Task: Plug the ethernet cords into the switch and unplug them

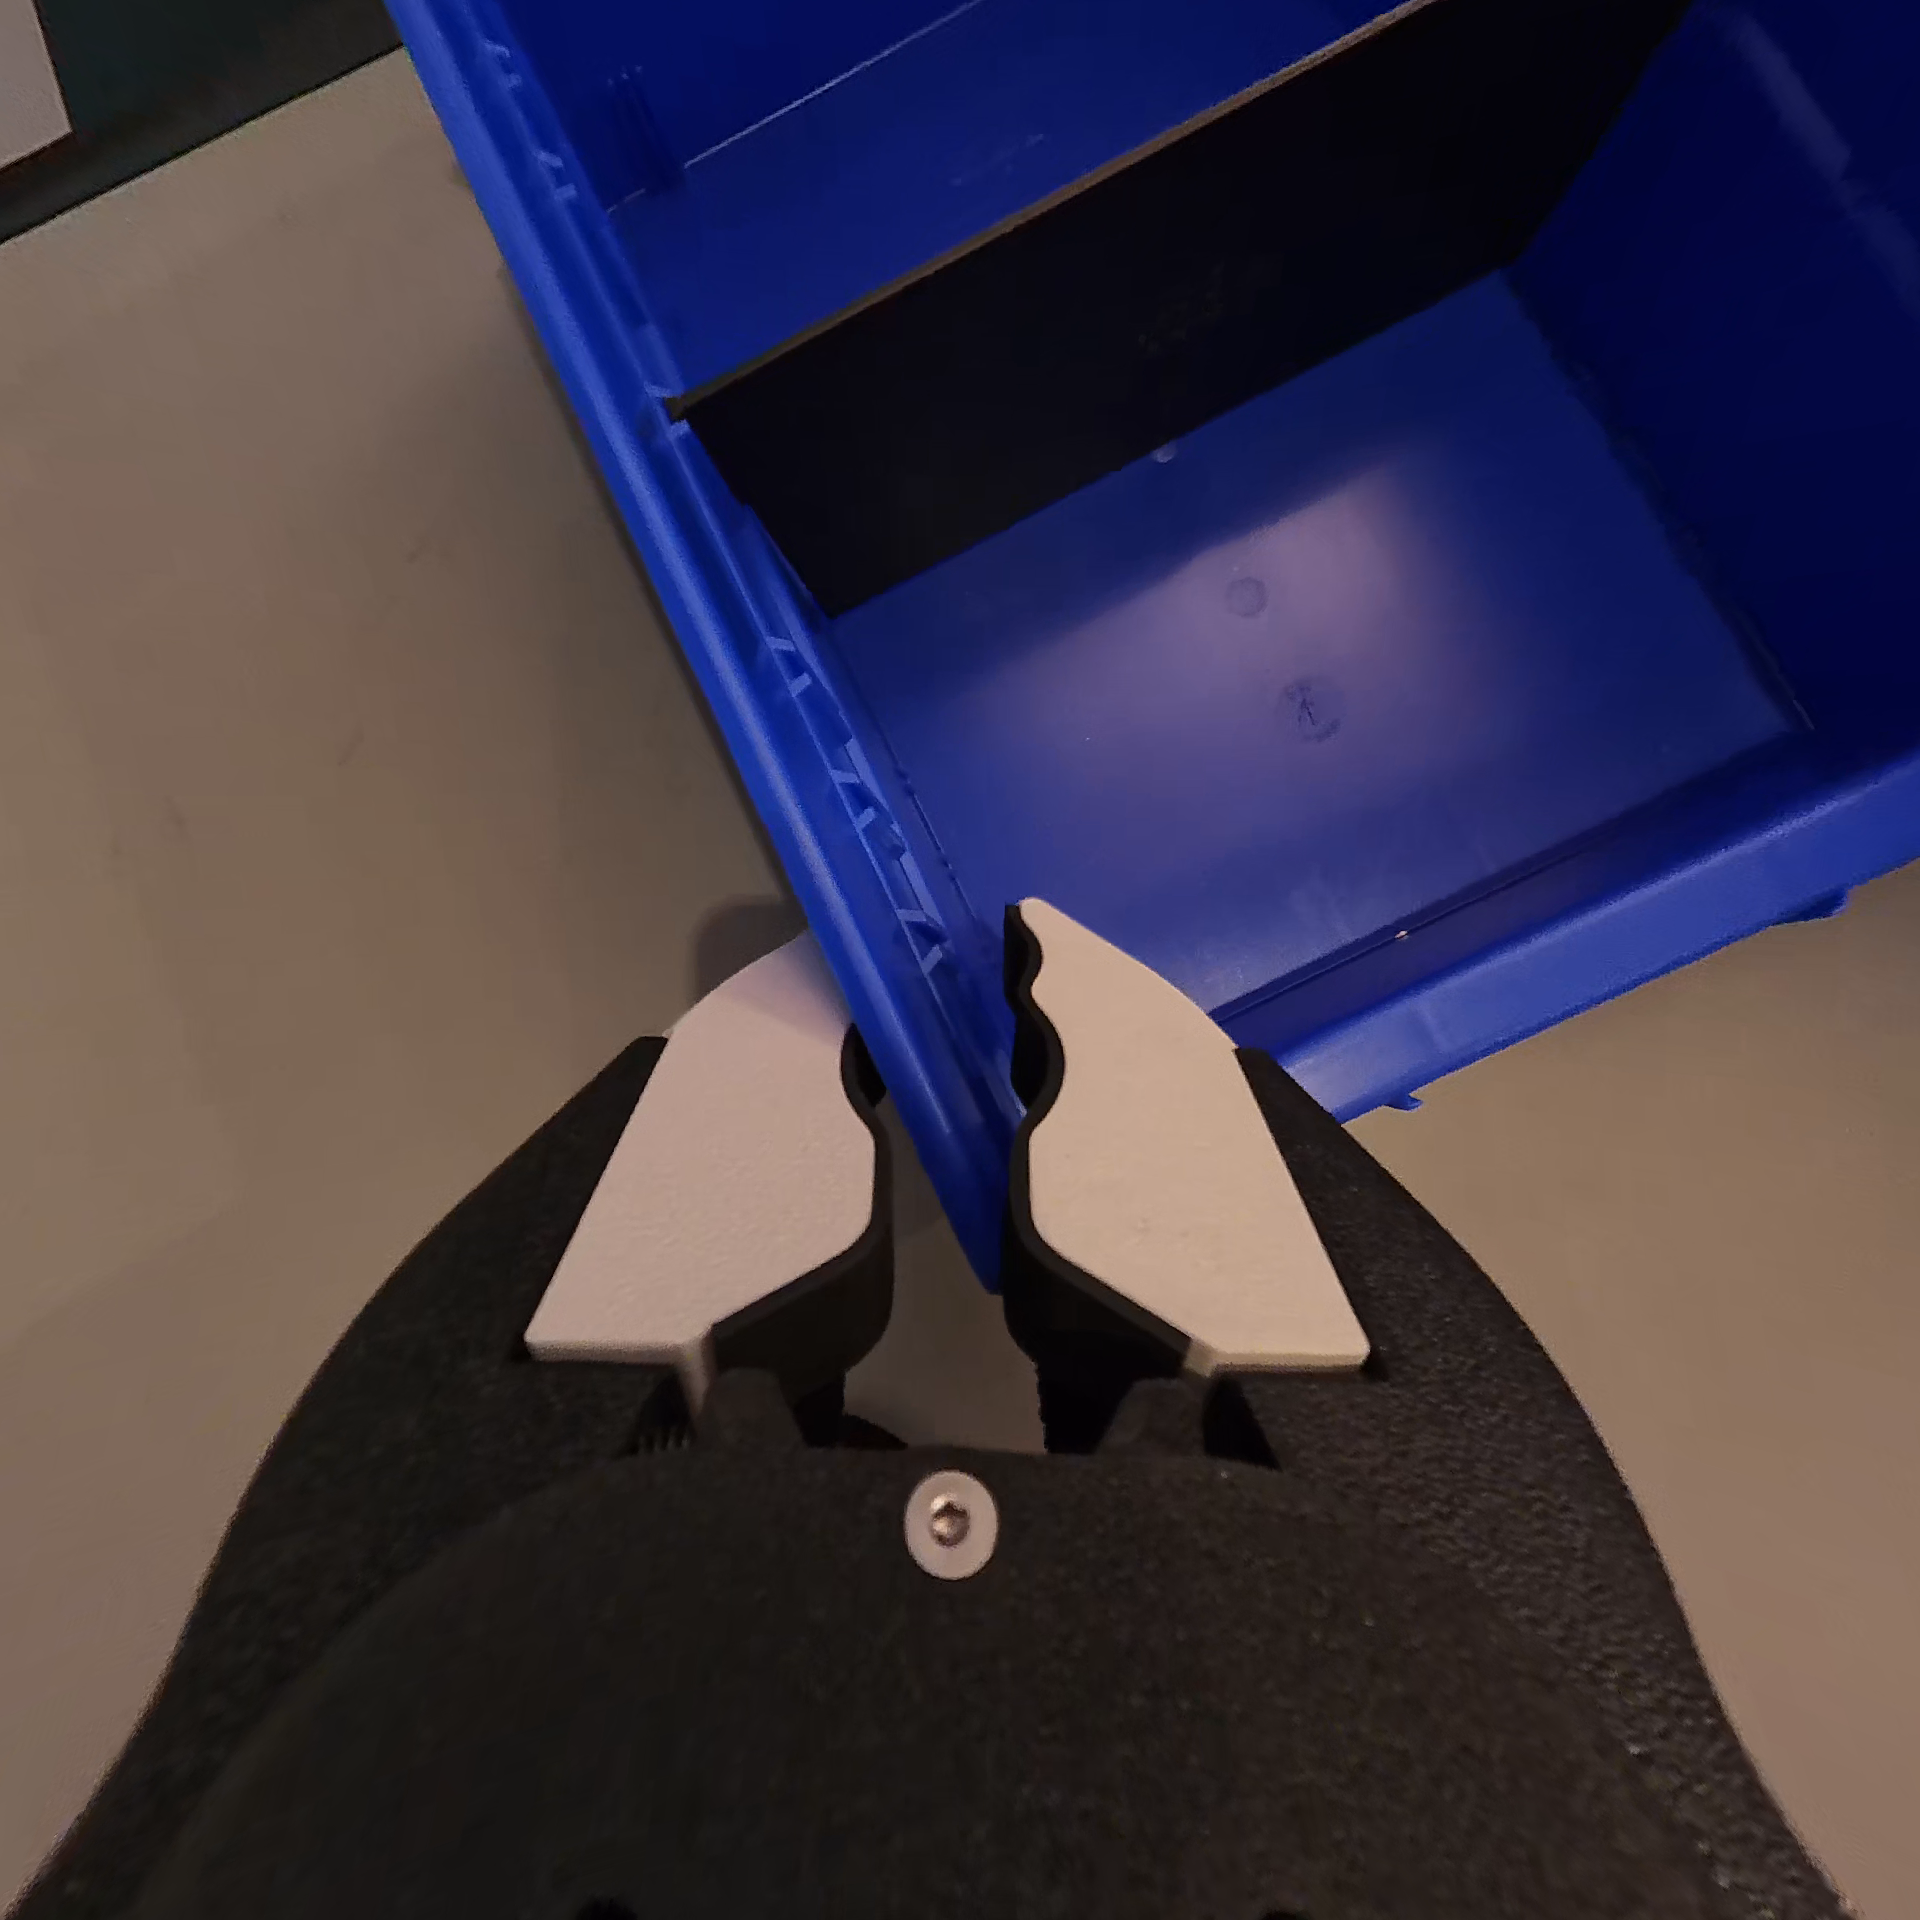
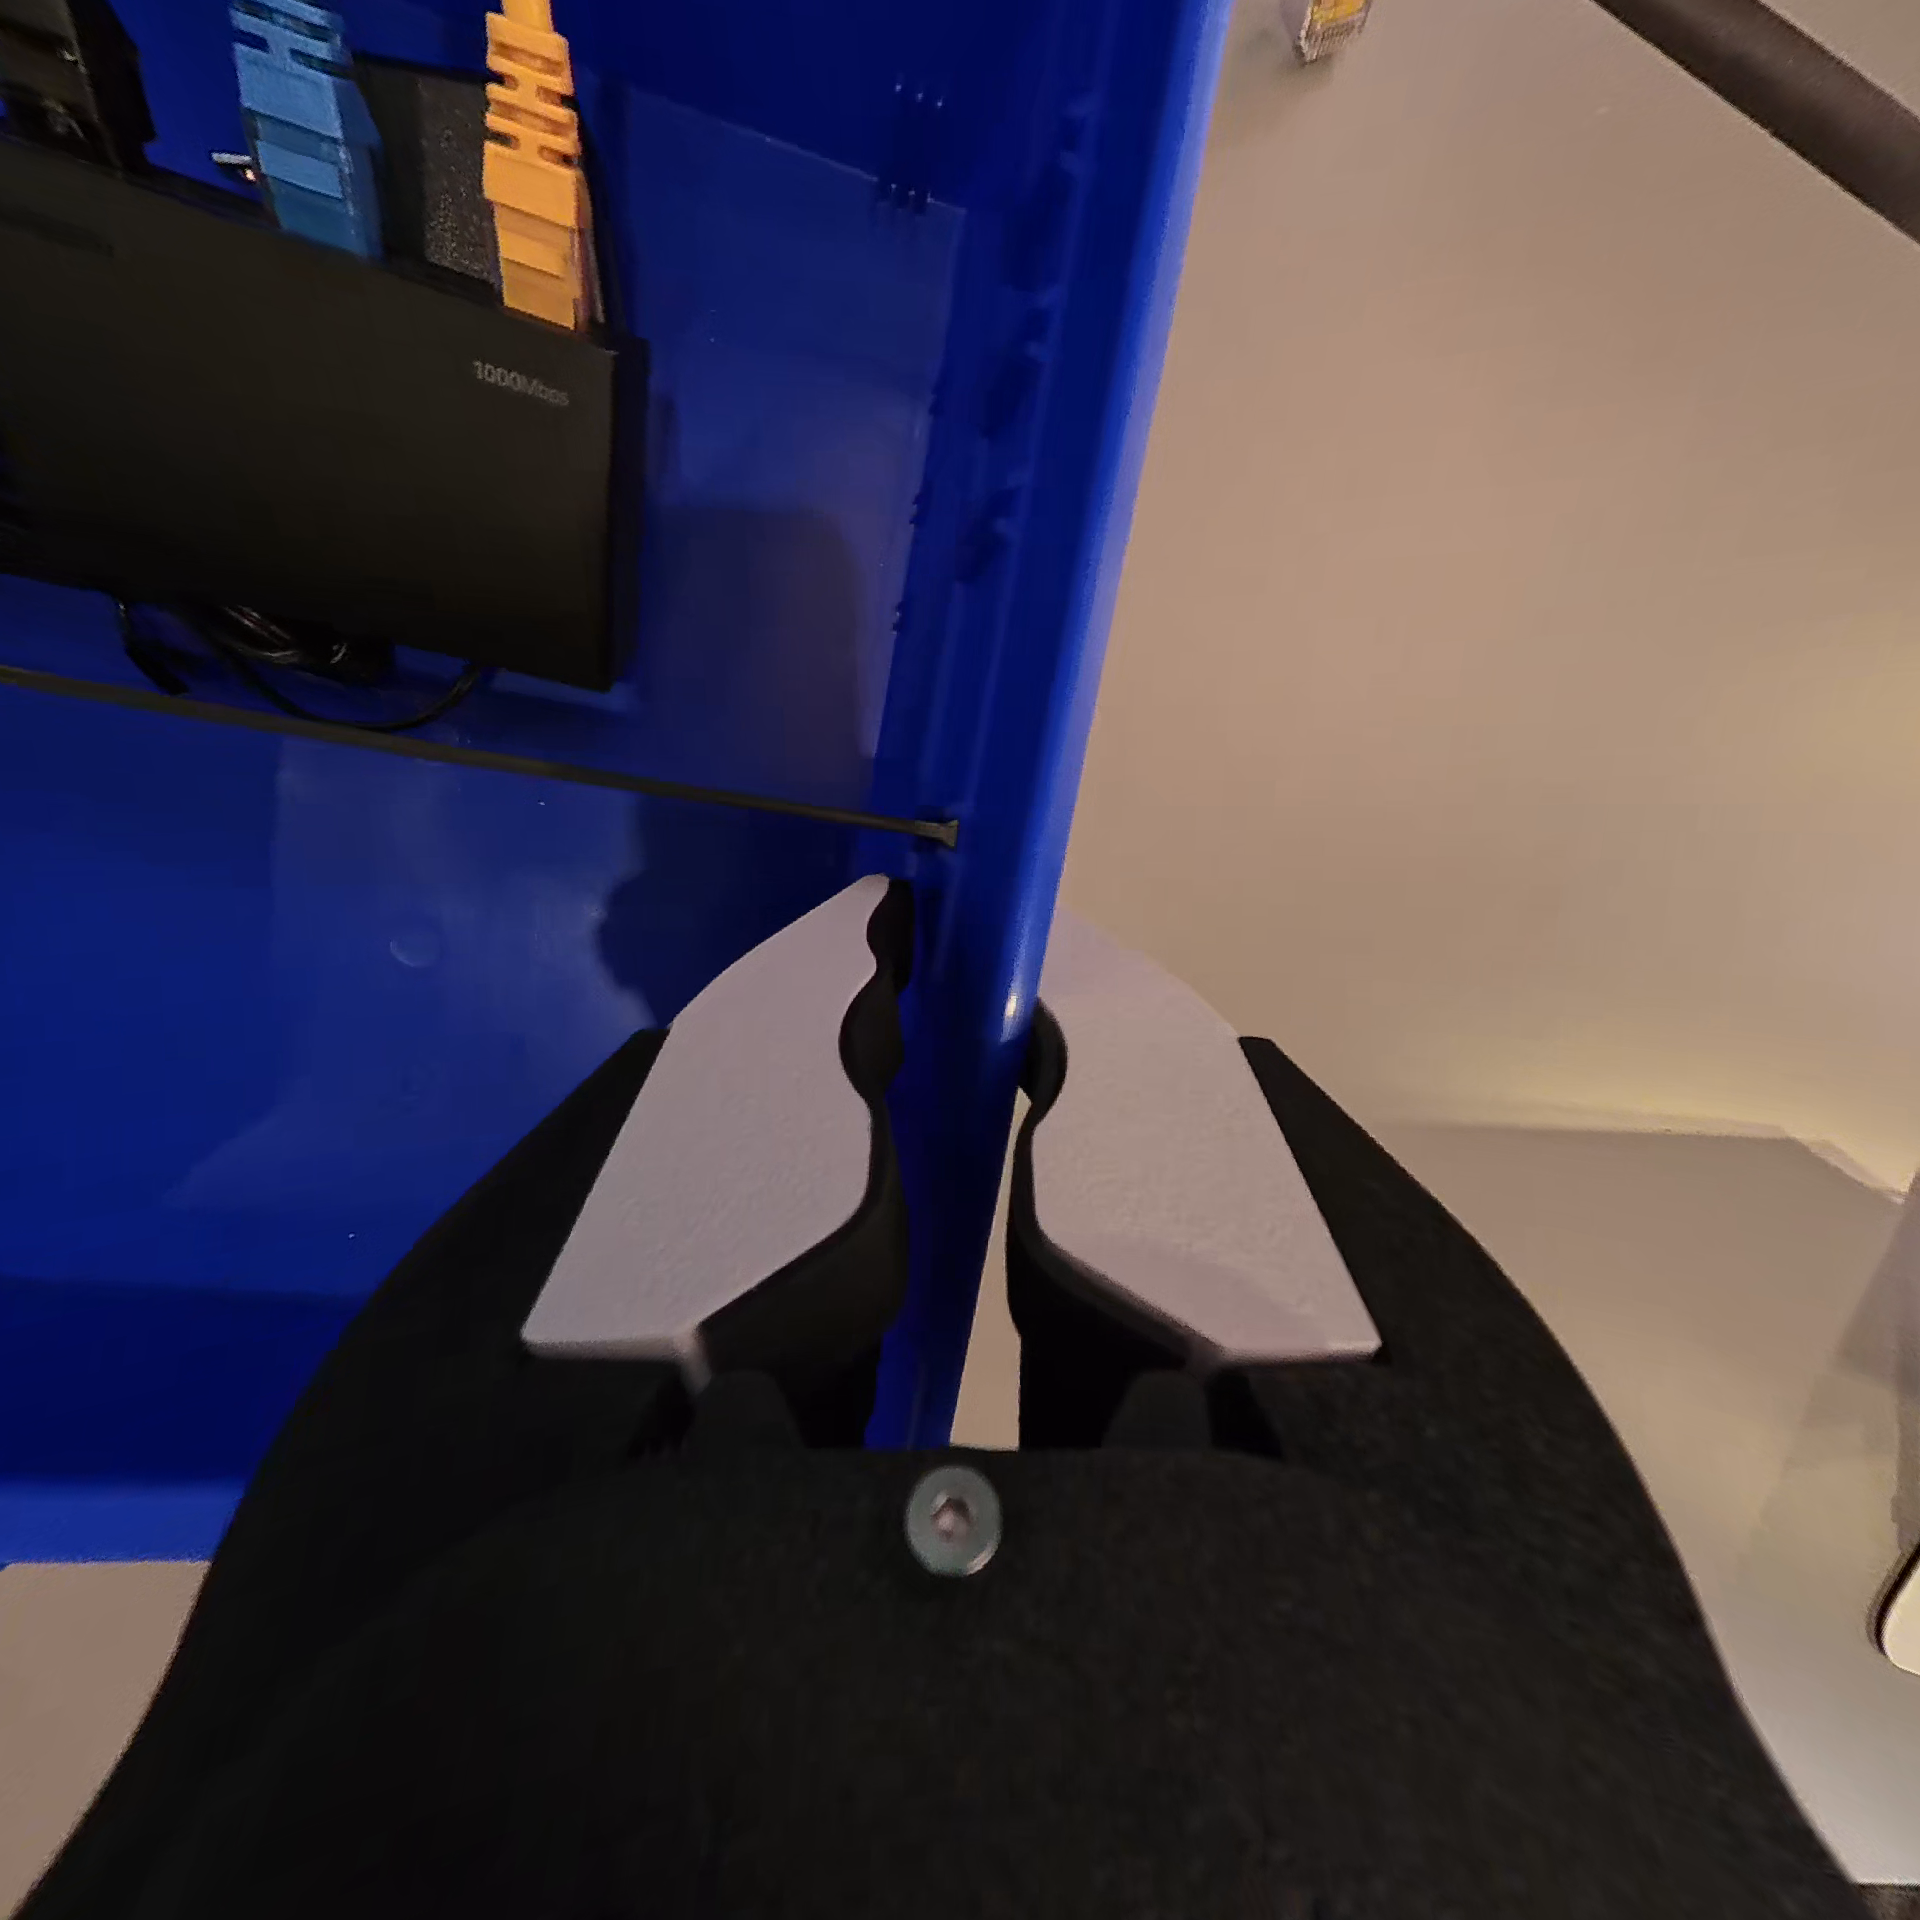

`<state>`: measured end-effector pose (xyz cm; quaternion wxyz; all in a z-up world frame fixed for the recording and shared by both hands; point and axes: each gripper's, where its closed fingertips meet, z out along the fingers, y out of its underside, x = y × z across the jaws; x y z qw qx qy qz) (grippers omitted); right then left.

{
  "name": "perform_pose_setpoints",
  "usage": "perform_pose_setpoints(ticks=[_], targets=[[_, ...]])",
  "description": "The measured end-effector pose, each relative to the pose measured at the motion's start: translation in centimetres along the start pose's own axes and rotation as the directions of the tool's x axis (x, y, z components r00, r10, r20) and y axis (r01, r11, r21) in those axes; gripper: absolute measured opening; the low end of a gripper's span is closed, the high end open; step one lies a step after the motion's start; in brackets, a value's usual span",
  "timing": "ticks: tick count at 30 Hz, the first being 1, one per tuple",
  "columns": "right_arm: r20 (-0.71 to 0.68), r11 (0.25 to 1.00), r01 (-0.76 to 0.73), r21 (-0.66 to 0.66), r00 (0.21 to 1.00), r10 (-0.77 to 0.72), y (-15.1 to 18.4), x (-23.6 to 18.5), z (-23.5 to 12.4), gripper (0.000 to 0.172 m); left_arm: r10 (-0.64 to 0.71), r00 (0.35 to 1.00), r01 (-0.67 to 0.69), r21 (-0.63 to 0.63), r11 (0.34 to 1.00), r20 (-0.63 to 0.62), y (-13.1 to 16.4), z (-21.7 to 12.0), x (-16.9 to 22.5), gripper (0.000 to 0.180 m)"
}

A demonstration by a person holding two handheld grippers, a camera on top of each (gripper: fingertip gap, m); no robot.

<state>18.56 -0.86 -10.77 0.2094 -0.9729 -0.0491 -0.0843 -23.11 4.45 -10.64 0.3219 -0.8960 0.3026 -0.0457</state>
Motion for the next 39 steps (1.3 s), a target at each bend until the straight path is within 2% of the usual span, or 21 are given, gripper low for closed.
perform_pose_setpoints(ticks=[6, 13, 16, 19, 22, 25, 27, 28, 29, 34, 39], targets=[[-0.043, 0.999, 0.039, 0.010, 0.998, -0.038, 0.0, 0.1, -0.1, 0.020, 0.009, 1.000, -0.009, -0.017, 1.000, -0.001, 1.0, -0.5, -0.4, 0.016], [0.065, 1.000, 0.029, -0.006, 0.997, -0.028, 0.1, -0.3, 0.0, 0.017, 0.028, 0.999, -0.029, -0.016, 0.999, -0.025, 2.0, -1.1, -0.7, 0.016], [0.075, 0.999, 0.012, -0.034, 0.997, -0.009, 0.3, 0.1, 0.0, 0.025, 0.010, 0.998, -0.011, -0.003, 1.000, -0.060, 2.0, -1.1, -0.7, 0.018], [0.003, 0.999, -0.001, -0.042, 1.000, 0.001, 0.5, 1.1, -0.3, 0.040, -0.012, 0.996, 0.013, 0.009, 1.000, -0.090, 1.9, -1.2, -0.7, 0.020], [0.050, 0.998, -0.020, -0.053, 0.999, 0.023, 0.7, 0.7, -0.2, 0.036, -0.025, 0.992, 0.027, 0.020, 0.999, -0.121, 1.9, -1.2, -0.4, 0.025], [0.147, 0.993, -0.070, -0.092, 0.986, 0.083, 0.8, 0.1, -0.1, 0.028, -0.037, 0.987, 0.043, 0.033, 0.999, -0.157, 2.0, -1.1, -0.1, 0.041], [0.150, 0.987, -0.102, -0.126, 0.981, 0.120, 1.1, 0.5, 0.0, 0.038, -0.033, 0.990, 0.040, 0.047, 0.998, -0.134, 2.1, -1.3, -0.5, 0.051], [0.129, 0.983, -0.120, -0.141, 0.982, 0.138, 1.3, 0.9, 0.0, 0.048, -0.032, 0.992, 0.039, 0.060, 0.997, -0.119, 2.1, -1.4, -0.8, 0.053], [0.123, 0.981, -0.125, -0.146, 0.982, 0.143, 1.3, 1.0, -0.1, 0.051, -0.032, 0.993, 0.041, 0.076, 0.996, -0.115, 2.0, -1.7, -1.0, 0.053], [0.116, 0.983, -0.113, -0.144, 0.985, 0.130, 1.4, 0.8, 0.0, 0.047, -0.029, 0.990, 0.046, 0.117, 0.992, -0.140, 1.8, -3.2, -1.3, 0.053], [0.224, 0.958, -0.123, -0.260, 0.957, 0.184, 2.6, -1.1, 1.0, 0.033, -0.035, 0.984, 0.065, 0.167, 0.984, -0.177, 1.2, -4.6, -1.3, 0.050]])
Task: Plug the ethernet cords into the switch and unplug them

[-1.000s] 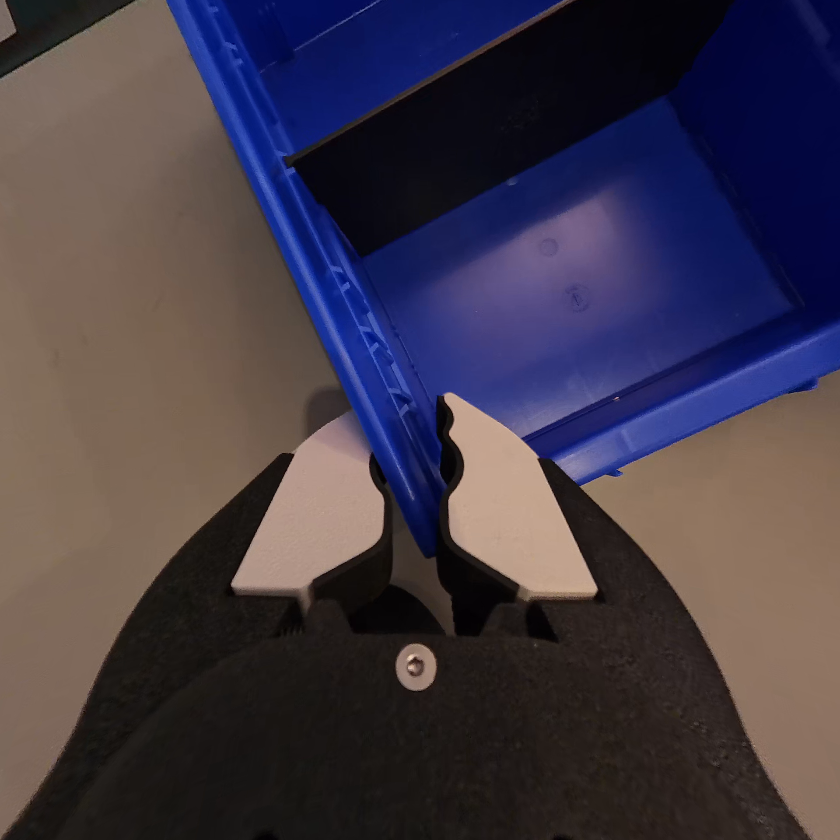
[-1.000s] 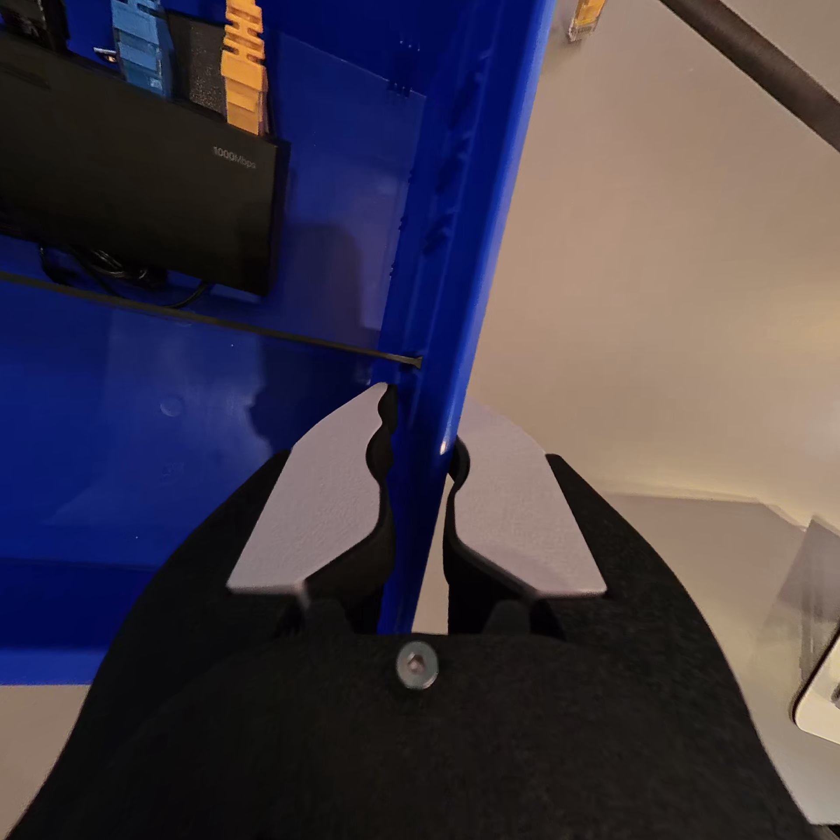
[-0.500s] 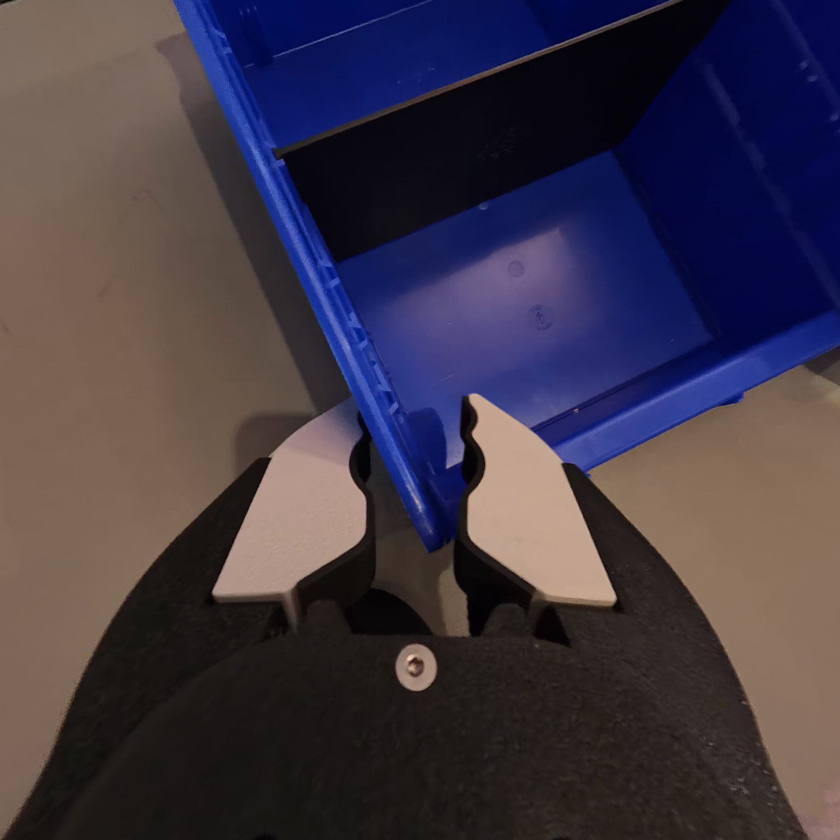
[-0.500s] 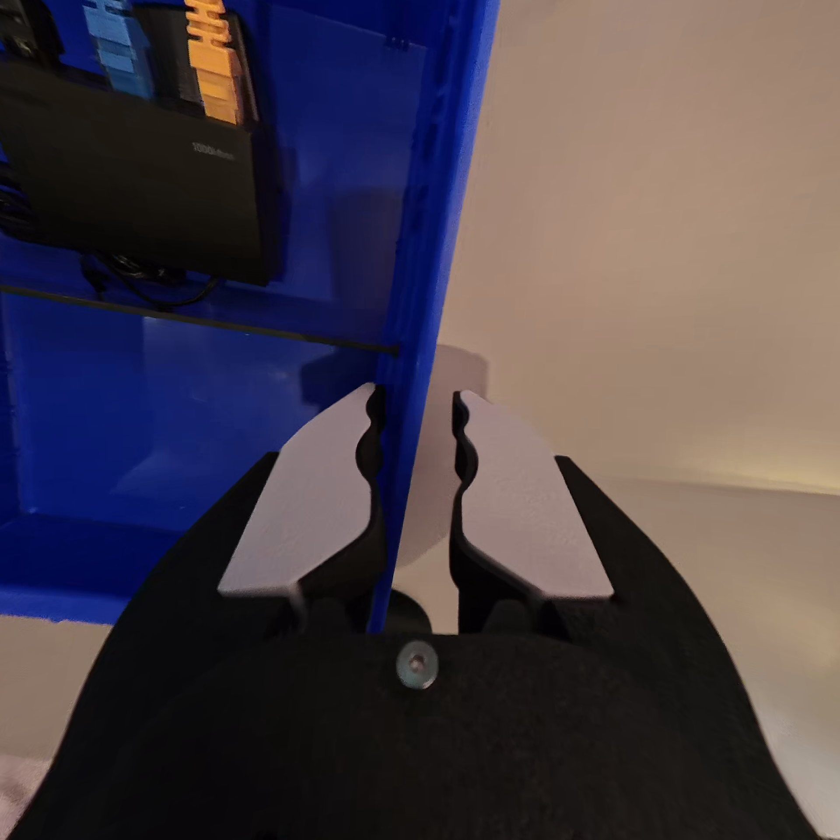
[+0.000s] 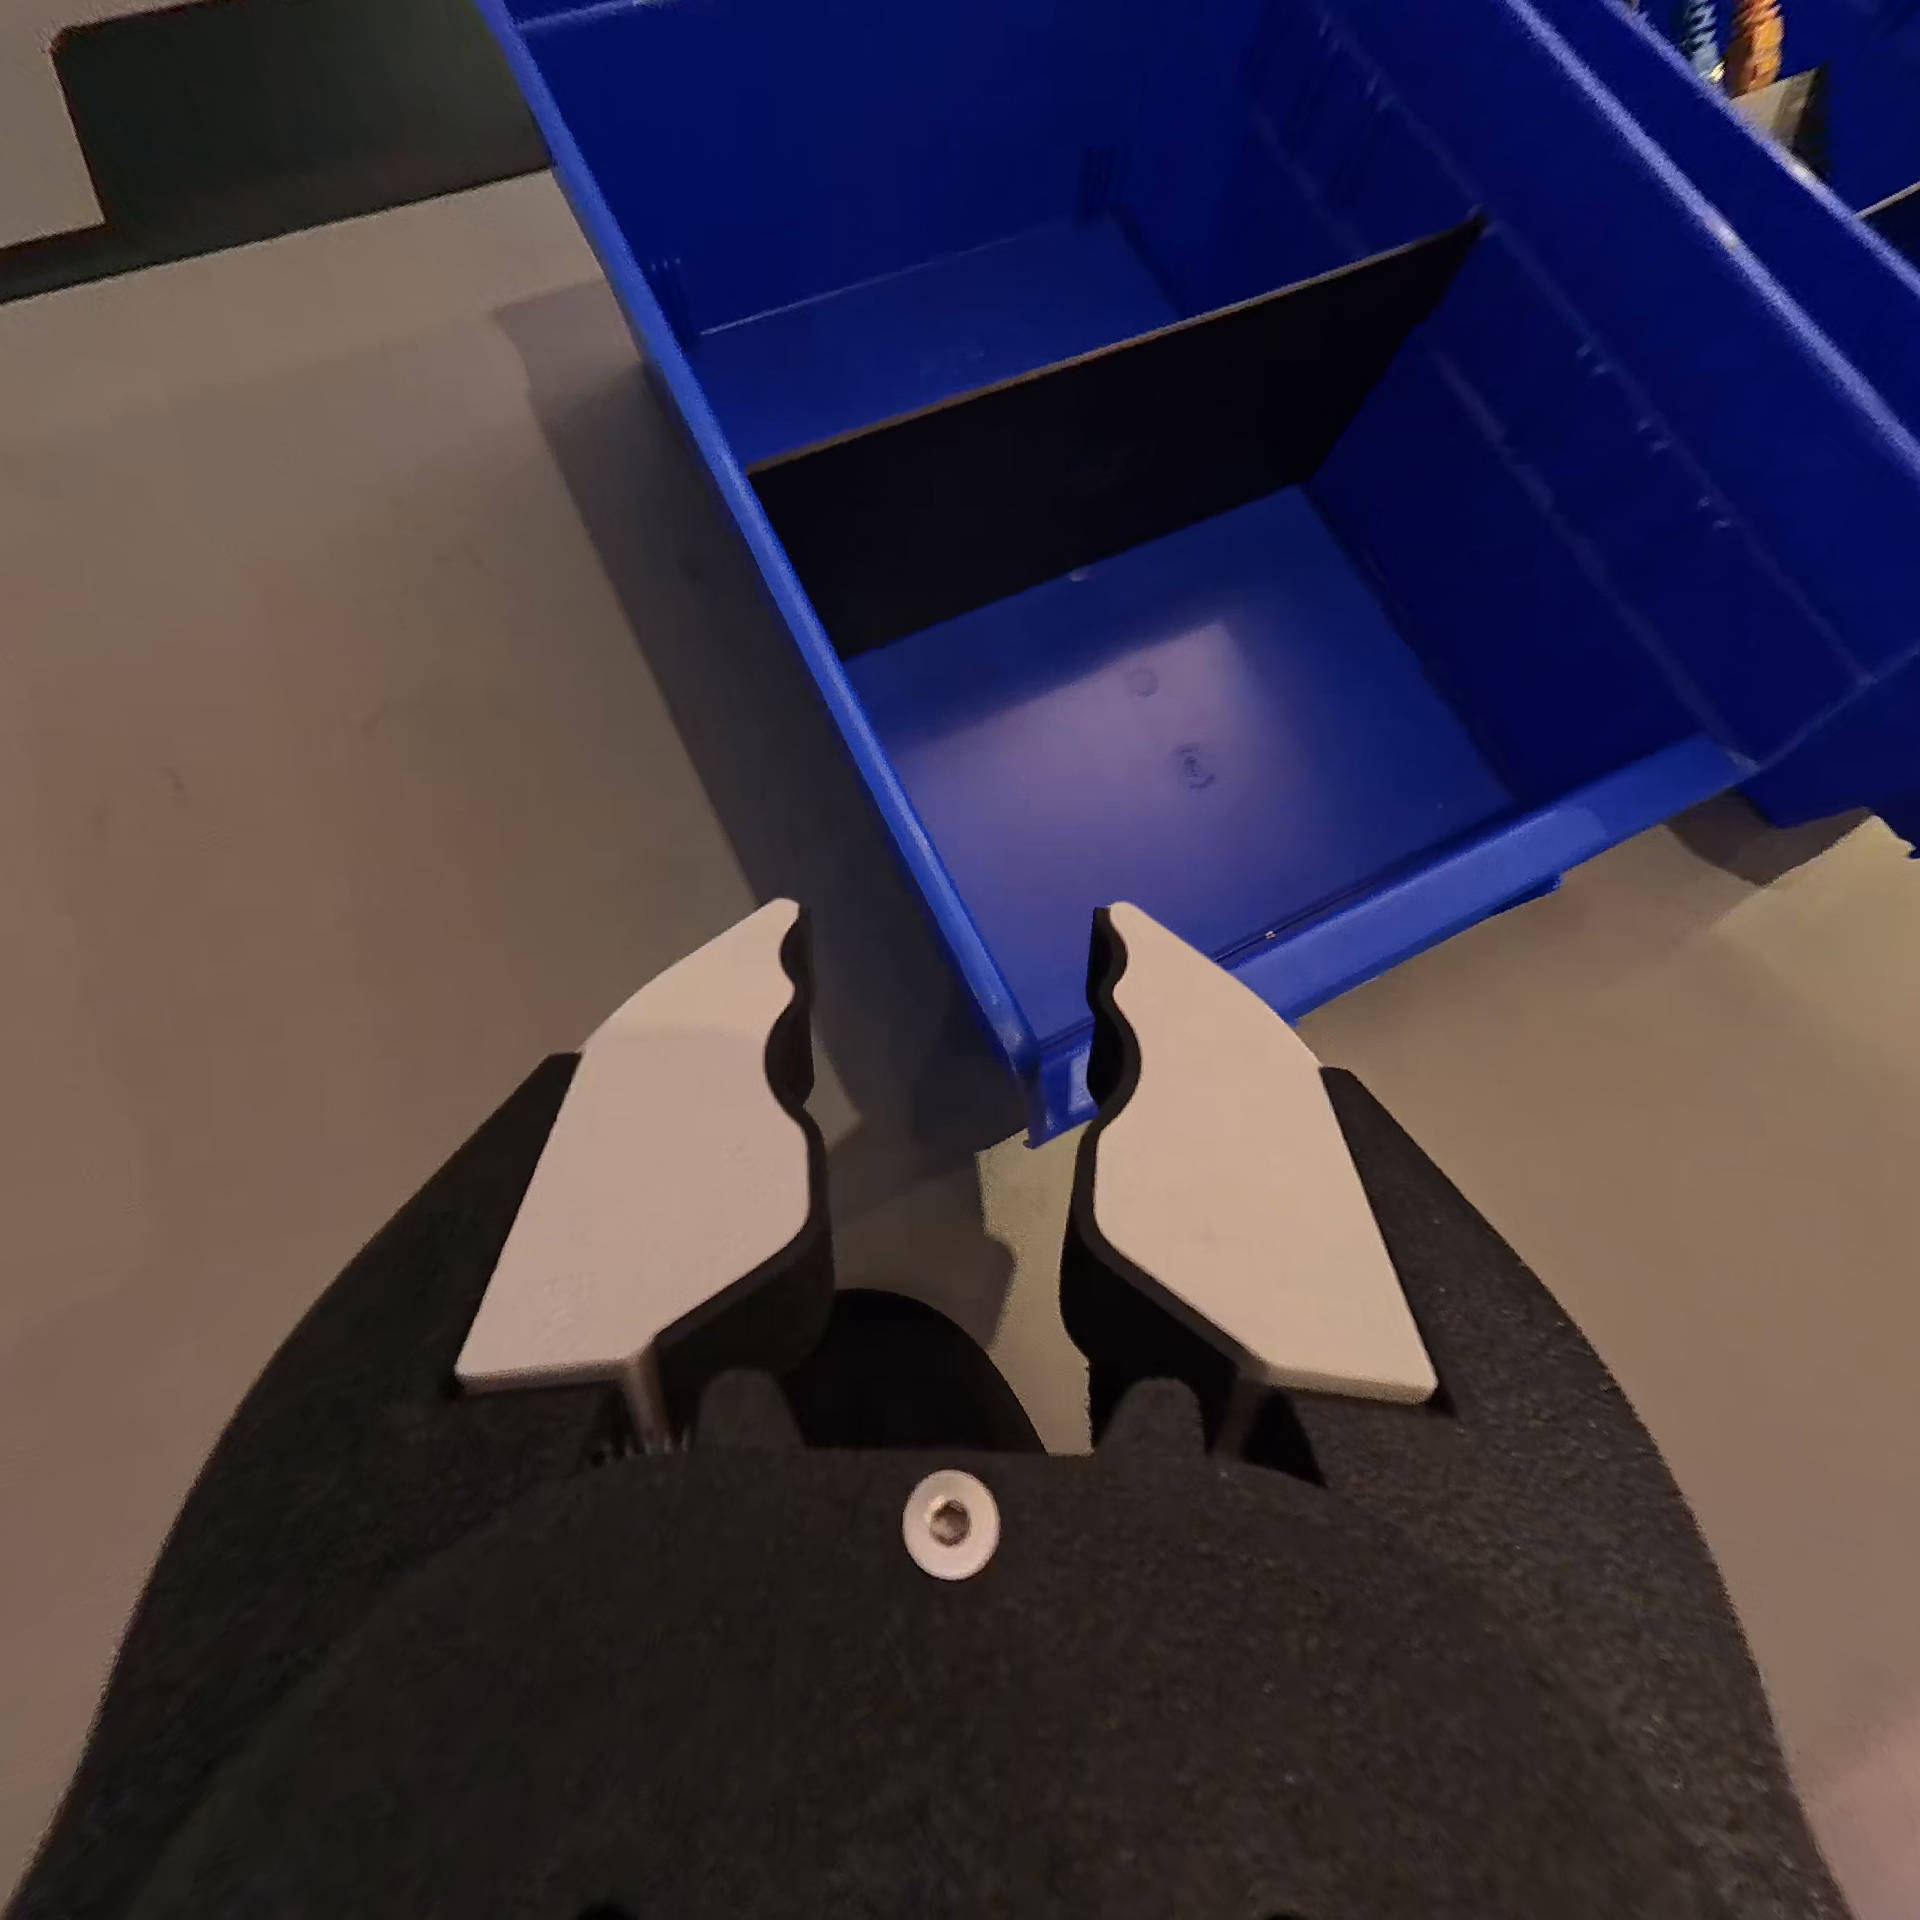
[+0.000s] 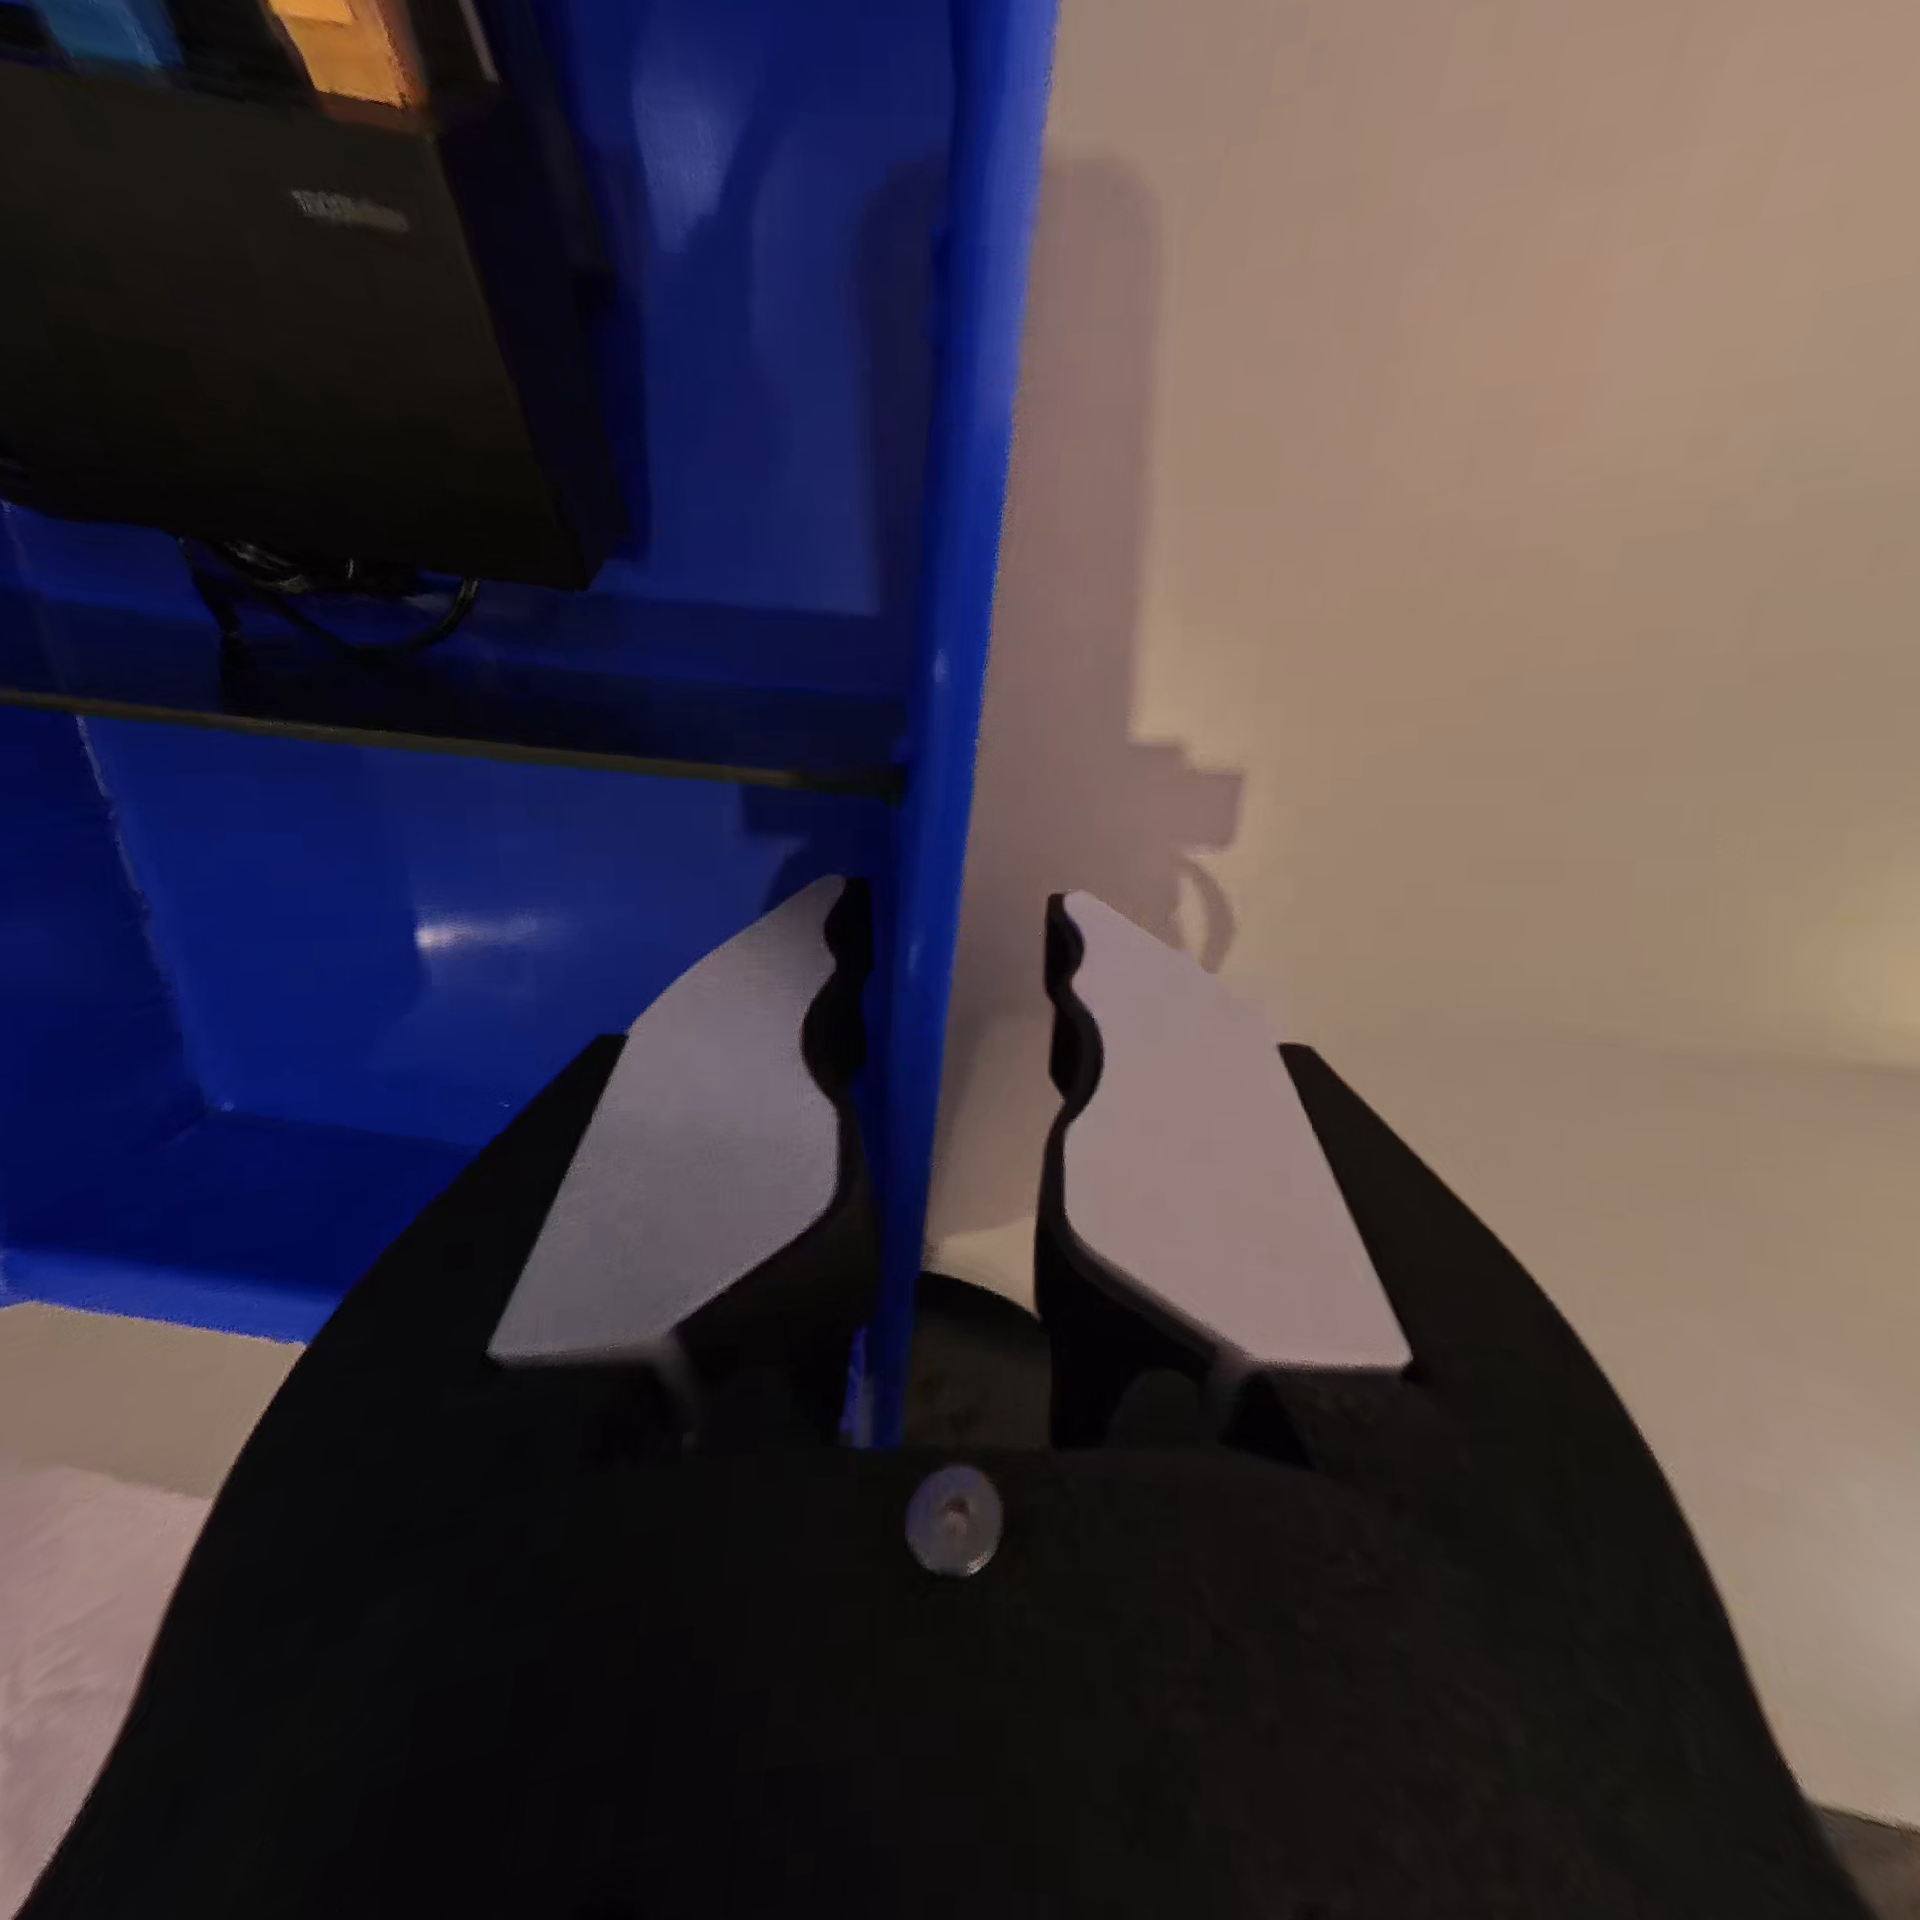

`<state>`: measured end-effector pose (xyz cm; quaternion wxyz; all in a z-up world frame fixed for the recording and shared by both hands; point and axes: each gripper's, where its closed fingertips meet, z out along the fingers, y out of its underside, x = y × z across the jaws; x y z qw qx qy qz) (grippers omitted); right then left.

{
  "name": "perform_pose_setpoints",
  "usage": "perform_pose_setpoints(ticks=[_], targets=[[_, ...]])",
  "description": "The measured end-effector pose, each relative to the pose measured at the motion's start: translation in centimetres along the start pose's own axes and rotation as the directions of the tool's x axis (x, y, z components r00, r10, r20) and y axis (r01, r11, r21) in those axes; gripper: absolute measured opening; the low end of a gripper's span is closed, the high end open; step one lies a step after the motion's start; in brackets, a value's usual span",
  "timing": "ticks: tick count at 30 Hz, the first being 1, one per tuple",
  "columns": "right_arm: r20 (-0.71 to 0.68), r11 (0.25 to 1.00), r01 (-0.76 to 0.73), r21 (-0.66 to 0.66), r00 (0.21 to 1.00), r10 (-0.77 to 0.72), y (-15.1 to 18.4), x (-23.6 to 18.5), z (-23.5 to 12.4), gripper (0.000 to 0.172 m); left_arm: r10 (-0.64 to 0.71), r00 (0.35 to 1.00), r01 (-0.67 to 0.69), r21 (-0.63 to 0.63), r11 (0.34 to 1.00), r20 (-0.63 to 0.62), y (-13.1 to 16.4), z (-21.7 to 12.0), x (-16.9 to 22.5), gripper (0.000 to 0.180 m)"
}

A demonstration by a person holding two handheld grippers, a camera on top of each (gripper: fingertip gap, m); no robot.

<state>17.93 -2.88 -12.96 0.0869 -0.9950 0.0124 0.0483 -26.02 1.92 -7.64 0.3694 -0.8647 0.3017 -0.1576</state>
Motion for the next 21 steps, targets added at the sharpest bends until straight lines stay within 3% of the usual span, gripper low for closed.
perform_pose_setpoints(ticks=[3, 21], targets=[[0.047, 1.000, 0.020, -0.007, 0.999, -0.019, 0.0, -0.9, 0.2, 0.007, 0.005, 1.000, -0.005, 0.015, 1.000, -0.006, 0.0, -0.4, 0.1, 0.048], [0.111, 0.996, 0.027, -0.090, 0.994, -0.017, 0.1, 0.9, -0.5, 0.006, 0.019, 0.998, -0.017, 0.037, 0.999, -0.057, 0.7, -2.4, 0.3, 0.045]])
